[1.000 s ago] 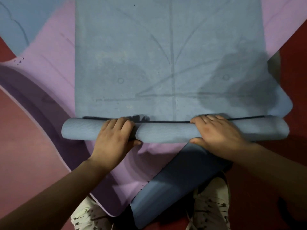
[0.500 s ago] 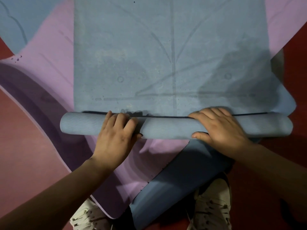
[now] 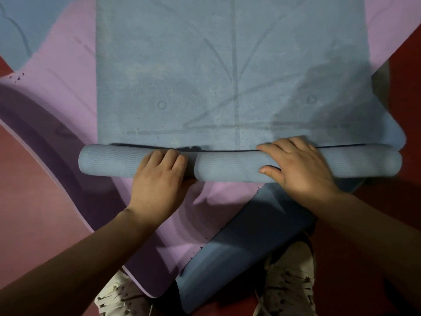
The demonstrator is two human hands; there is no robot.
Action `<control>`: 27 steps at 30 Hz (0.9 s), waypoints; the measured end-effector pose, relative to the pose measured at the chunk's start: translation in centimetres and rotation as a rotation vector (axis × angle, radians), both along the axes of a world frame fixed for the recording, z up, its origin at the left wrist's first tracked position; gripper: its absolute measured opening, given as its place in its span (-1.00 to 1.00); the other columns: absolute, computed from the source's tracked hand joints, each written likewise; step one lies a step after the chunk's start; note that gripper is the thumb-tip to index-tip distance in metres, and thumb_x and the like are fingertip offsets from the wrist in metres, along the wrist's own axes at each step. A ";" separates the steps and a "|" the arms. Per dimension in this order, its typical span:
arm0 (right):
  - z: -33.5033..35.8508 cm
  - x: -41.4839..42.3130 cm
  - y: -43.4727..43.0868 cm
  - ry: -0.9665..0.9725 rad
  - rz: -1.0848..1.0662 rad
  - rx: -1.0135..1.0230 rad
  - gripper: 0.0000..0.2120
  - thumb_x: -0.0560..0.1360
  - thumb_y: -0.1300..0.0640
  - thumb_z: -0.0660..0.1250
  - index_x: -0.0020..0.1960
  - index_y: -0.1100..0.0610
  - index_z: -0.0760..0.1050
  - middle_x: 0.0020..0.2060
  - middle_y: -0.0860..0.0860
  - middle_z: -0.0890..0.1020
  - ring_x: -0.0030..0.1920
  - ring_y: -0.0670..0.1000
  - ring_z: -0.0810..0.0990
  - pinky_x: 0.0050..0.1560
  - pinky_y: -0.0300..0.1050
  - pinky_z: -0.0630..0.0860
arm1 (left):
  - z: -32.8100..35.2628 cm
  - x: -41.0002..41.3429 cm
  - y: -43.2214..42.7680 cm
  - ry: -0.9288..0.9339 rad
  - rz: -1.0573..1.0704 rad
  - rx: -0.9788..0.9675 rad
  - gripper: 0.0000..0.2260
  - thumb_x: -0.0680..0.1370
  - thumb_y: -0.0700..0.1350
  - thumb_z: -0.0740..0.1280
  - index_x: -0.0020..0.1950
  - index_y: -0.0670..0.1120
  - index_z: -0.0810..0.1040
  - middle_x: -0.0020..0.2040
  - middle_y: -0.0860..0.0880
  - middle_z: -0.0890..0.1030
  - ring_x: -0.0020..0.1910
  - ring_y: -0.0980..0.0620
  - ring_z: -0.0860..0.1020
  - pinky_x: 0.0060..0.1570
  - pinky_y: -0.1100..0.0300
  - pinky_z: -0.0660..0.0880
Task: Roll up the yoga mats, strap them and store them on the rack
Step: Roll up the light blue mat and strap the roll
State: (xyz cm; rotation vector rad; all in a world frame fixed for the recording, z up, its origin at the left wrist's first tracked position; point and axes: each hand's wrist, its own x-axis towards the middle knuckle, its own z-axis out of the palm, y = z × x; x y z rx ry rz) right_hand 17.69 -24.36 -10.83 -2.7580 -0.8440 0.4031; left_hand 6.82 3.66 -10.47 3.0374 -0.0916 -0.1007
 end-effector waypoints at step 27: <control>1.0 1.5 0.4 -0.012 0.059 0.011 -0.49 0.41 -0.22 0.18 0.27 -0.04 0.53 0.07 -0.02 0.51 0.09 0.08 0.44 0.10 -0.03 0.33 | 0.0 2.4 0.1 -0.005 0.014 -0.091 -0.60 0.39 -0.09 0.53 0.14 -0.19 0.53 -0.05 -0.13 0.51 -0.11 -0.18 0.48 -0.05 -0.04 0.45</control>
